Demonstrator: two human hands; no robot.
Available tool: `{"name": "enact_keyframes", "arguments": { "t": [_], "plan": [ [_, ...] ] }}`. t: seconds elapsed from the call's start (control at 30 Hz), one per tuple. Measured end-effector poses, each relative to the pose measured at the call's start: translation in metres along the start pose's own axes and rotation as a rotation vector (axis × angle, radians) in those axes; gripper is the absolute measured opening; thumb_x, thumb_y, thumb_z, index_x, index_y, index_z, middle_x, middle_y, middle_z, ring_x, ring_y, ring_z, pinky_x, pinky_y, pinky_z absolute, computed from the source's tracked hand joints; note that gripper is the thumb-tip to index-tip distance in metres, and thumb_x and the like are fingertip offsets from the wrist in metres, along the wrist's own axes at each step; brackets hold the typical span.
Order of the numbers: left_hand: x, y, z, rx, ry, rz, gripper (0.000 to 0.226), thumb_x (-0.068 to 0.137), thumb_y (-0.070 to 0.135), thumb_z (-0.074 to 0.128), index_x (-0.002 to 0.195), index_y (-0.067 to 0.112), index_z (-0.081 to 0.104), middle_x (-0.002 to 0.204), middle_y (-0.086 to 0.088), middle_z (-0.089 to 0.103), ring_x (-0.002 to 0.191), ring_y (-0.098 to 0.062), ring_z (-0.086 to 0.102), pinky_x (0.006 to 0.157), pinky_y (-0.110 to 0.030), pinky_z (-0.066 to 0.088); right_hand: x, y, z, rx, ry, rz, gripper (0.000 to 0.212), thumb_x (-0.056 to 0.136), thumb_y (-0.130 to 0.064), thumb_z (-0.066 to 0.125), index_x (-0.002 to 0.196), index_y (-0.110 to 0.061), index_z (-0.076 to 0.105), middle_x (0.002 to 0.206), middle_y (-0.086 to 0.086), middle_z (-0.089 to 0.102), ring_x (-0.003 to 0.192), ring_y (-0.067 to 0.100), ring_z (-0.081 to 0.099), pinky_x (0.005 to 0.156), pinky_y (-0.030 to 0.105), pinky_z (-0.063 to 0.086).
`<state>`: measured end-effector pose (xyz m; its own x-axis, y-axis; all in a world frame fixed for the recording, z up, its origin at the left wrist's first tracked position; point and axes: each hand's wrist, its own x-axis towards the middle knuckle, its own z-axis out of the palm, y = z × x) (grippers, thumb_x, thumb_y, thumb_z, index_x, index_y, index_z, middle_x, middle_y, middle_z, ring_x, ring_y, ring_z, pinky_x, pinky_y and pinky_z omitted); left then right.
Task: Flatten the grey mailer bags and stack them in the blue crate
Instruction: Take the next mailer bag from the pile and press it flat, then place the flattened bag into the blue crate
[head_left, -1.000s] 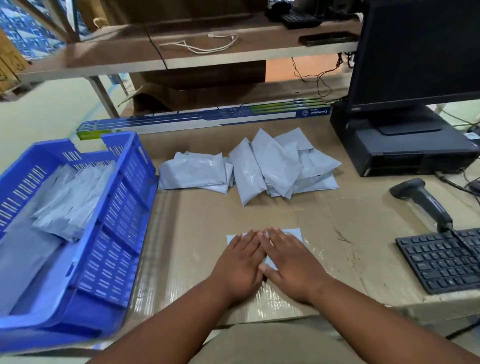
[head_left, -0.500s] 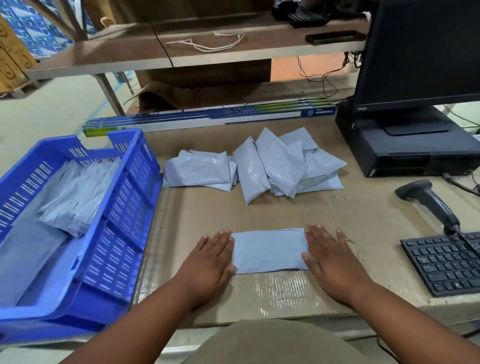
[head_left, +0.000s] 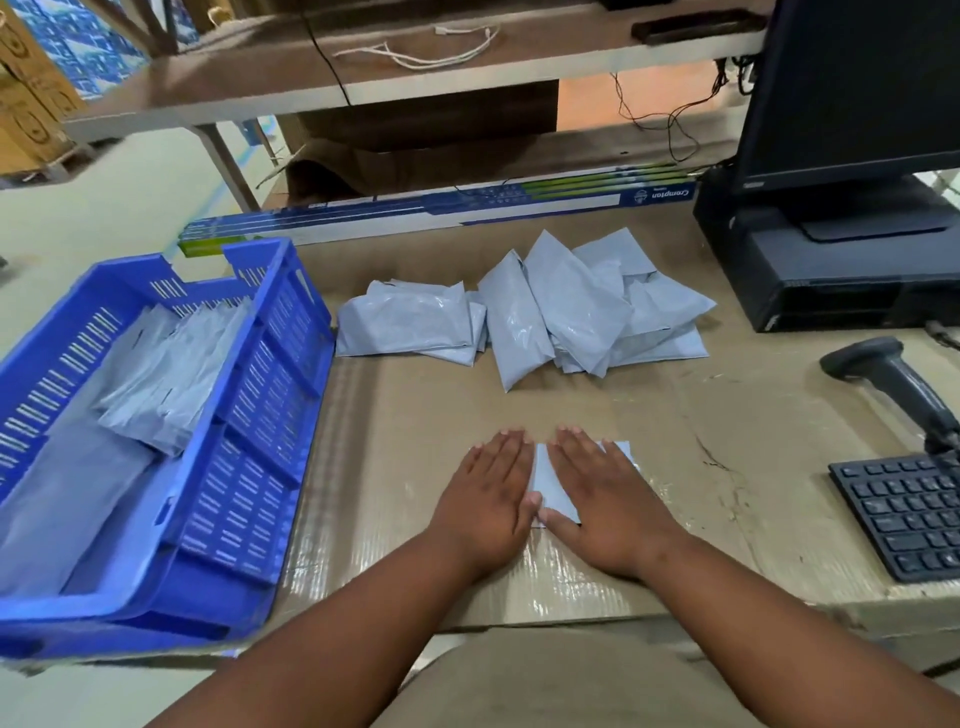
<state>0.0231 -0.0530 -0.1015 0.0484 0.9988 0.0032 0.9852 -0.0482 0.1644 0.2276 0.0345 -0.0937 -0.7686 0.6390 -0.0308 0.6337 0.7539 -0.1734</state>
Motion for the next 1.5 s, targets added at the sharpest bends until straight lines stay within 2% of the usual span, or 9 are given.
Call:
{"name": "enact_keyframes", "arguments": {
  "t": [0.23,0.5,0.67,0.77,0.87,1.0,1.1,1.27,1.5],
  "plan": [
    [-0.01,-0.02,-0.009,0.077,-0.084,-0.008,0.083,0.105,0.069,0.015,0.17,0.02,0.0,0.178,0.0,-0.006,0.163,-0.015,-0.008,0.131,-0.048,0.006,-0.016,0.029,-0.01,-0.046,-0.052,0.097,0.107,0.091,-0.091,0.018,0.17,-0.02,0.003,0.177,0.005,-0.014,0.162,0.02,-0.015,0.131,0.049,0.0],
    [-0.019,-0.037,-0.026,0.142,-0.195,-0.056,0.101,0.094,0.088,0.009,0.169,0.023,-0.006,0.176,0.005,-0.018,0.162,-0.012,-0.015,0.13,-0.054,0.004,-0.032,0.045,-0.007,0.001,0.002,0.166,0.108,0.09,-0.092,0.011,0.17,-0.02,0.001,0.177,0.002,-0.014,0.162,0.016,-0.016,0.132,0.045,-0.001],
    [0.009,-0.016,-0.061,0.061,-0.077,-0.026,0.1,0.09,0.082,0.043,0.164,0.017,0.026,0.167,-0.003,0.035,0.152,-0.025,0.034,0.125,-0.045,0.025,-0.04,0.051,-0.004,0.11,0.097,0.179,0.1,0.093,-0.088,0.02,0.169,-0.025,0.011,0.178,-0.001,0.006,0.163,0.017,0.005,0.132,0.042,0.008],
    [0.04,0.014,-0.073,-0.02,-0.206,0.04,0.109,0.085,0.068,0.068,0.168,0.024,0.014,0.163,-0.003,0.041,0.146,-0.026,0.042,0.119,-0.041,0.036,-0.042,0.052,-0.001,0.123,0.111,0.154,0.094,0.094,-0.085,0.031,0.168,-0.029,0.02,0.177,-0.001,0.011,0.161,0.019,0.013,0.131,0.043,0.01],
    [0.071,0.042,-0.081,0.074,-0.353,0.001,0.113,0.073,0.064,0.081,0.163,0.031,0.021,0.153,-0.001,0.045,0.137,-0.028,0.047,0.108,-0.048,0.046,-0.044,0.056,0.001,0.177,0.142,0.139,0.089,0.094,-0.081,0.039,0.166,-0.03,0.026,0.176,0.0,0.016,0.16,0.022,0.02,0.13,0.045,0.017],
    [0.096,0.057,-0.097,0.216,-0.541,-0.077,0.092,0.061,0.06,0.09,0.136,0.031,0.046,0.124,0.001,0.055,0.11,-0.025,0.06,0.097,-0.049,0.05,-0.044,0.059,0.005,0.271,0.215,0.128,0.084,0.095,-0.074,0.048,0.164,-0.03,0.031,0.174,0.002,0.023,0.158,0.023,0.026,0.128,0.045,0.022],
    [0.104,0.053,-0.105,0.131,-0.596,-0.138,0.075,0.06,0.057,0.095,0.115,0.025,0.054,0.105,0.004,0.061,0.092,-0.021,0.062,0.082,-0.04,0.053,-0.044,0.061,0.004,0.291,0.241,0.122,0.081,0.096,-0.071,0.051,0.163,-0.031,0.032,0.173,0.0,0.024,0.157,0.022,0.025,0.128,0.044,0.023],
    [0.102,0.039,-0.129,0.07,-0.587,-0.16,0.043,0.08,0.044,0.087,0.068,0.018,0.055,0.075,0.002,0.052,0.068,-0.014,0.049,0.057,-0.031,0.035,-0.05,0.053,-0.004,0.256,0.333,0.058,0.068,0.095,-0.063,0.054,0.156,-0.033,0.043,0.171,-0.004,0.029,0.158,0.025,0.029,0.125,0.044,0.019],
    [0.076,0.008,-0.221,0.045,-0.45,-0.342,0.029,0.089,0.035,0.08,0.085,0.009,0.07,0.083,-0.004,0.058,0.079,-0.02,0.055,0.063,-0.03,0.041,0.001,-0.001,-0.05,0.282,0.376,-0.146,0.065,0.096,-0.057,0.058,0.157,-0.038,0.043,0.175,-0.01,0.016,0.164,0.024,0.008,0.125,0.054,0.029]
  ]
}}
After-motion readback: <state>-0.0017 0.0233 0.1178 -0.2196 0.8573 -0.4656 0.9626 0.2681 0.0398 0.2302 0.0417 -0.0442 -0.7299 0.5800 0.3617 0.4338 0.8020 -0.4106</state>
